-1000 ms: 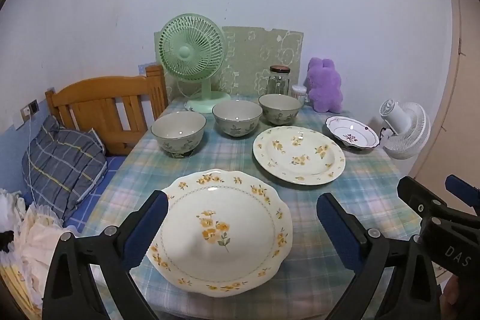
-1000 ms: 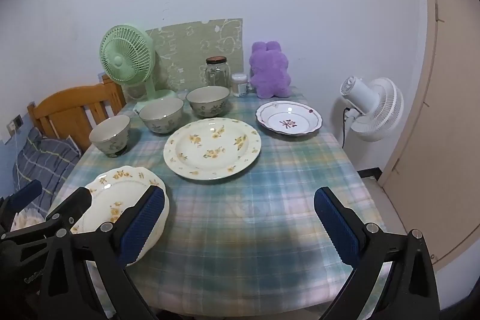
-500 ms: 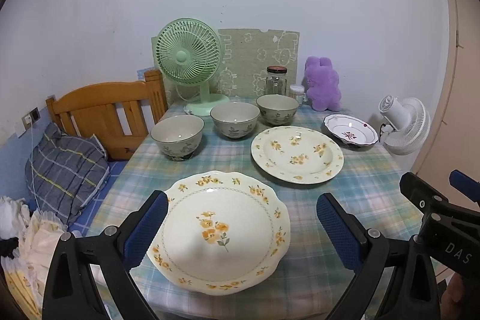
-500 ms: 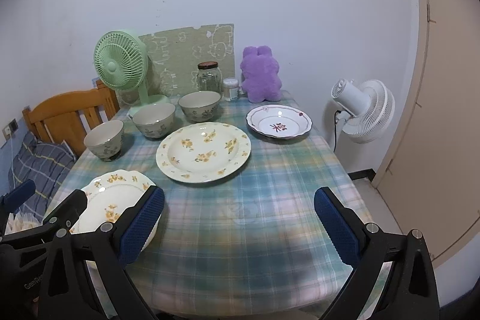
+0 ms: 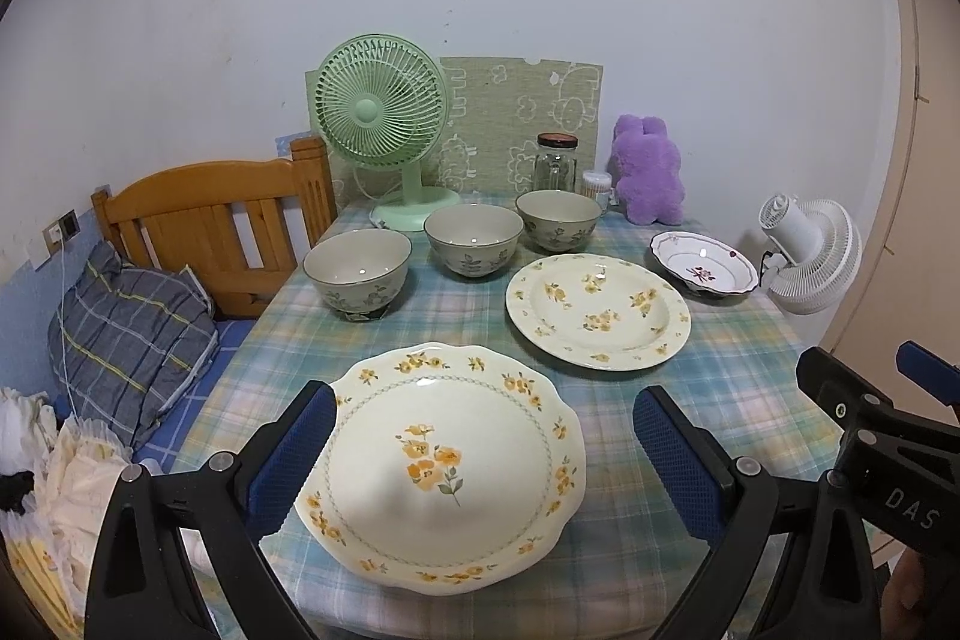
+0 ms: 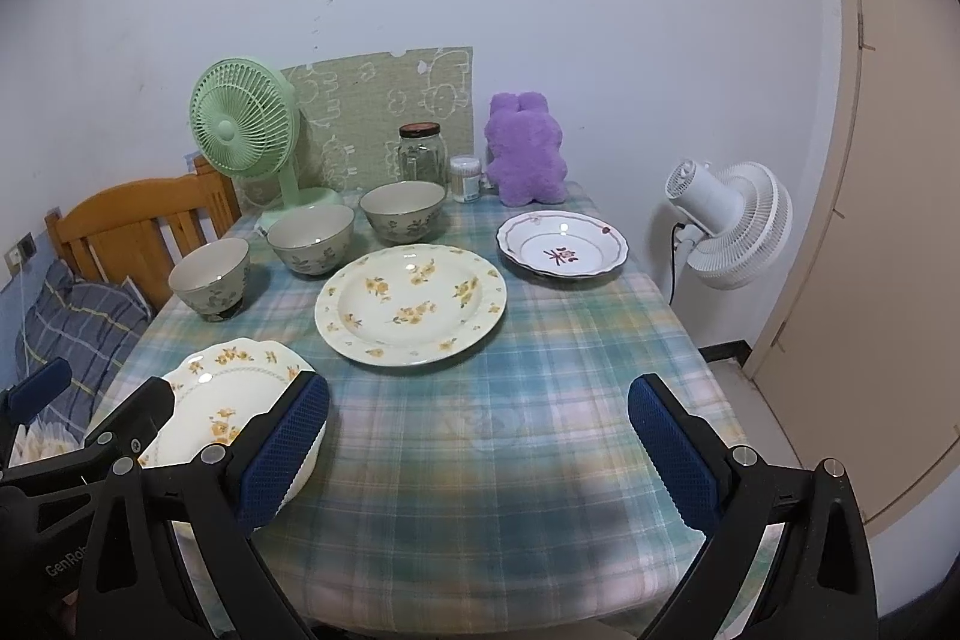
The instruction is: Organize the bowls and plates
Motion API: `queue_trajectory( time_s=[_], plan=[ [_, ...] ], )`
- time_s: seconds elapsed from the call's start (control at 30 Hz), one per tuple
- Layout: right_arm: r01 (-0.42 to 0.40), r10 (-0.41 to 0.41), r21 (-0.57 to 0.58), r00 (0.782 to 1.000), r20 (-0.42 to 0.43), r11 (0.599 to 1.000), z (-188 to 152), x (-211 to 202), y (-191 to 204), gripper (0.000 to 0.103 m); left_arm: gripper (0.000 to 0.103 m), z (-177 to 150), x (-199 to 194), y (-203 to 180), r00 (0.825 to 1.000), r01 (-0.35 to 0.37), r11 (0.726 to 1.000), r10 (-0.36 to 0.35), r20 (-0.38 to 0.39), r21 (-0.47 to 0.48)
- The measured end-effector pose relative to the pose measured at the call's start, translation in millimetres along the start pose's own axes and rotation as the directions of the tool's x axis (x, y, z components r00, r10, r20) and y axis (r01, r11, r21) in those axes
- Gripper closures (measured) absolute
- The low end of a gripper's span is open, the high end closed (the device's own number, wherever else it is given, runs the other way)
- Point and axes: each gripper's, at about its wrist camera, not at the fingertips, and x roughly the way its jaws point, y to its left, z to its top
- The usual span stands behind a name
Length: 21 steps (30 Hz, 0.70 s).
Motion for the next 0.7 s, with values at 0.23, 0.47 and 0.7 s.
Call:
queue_trajectory(
  time_s=[0.23,0.47,0.7],
  plan=[
    [-0.008,0.008,-0.006,1.000,-0.003,1.000,0,2,3,0.002,0.003,1,3,6,1.000,-0.003,1.000,0.003,-0.003,-0.010],
    [-0.025,0.025,-0.006,1.000,-0.011,1.000,1,6,7,0.002,0.003,1,5,11,1.000,-0.009,1.000,0.009,-0.006,-0.014],
    [-0.027,0.026,-0.016,1.000,-0.013,1.000,1,6,11,0.002,0.004,-1,6,12,1.000,-0.013,1.000,0.013,-0.009,-0.017]
  ],
)
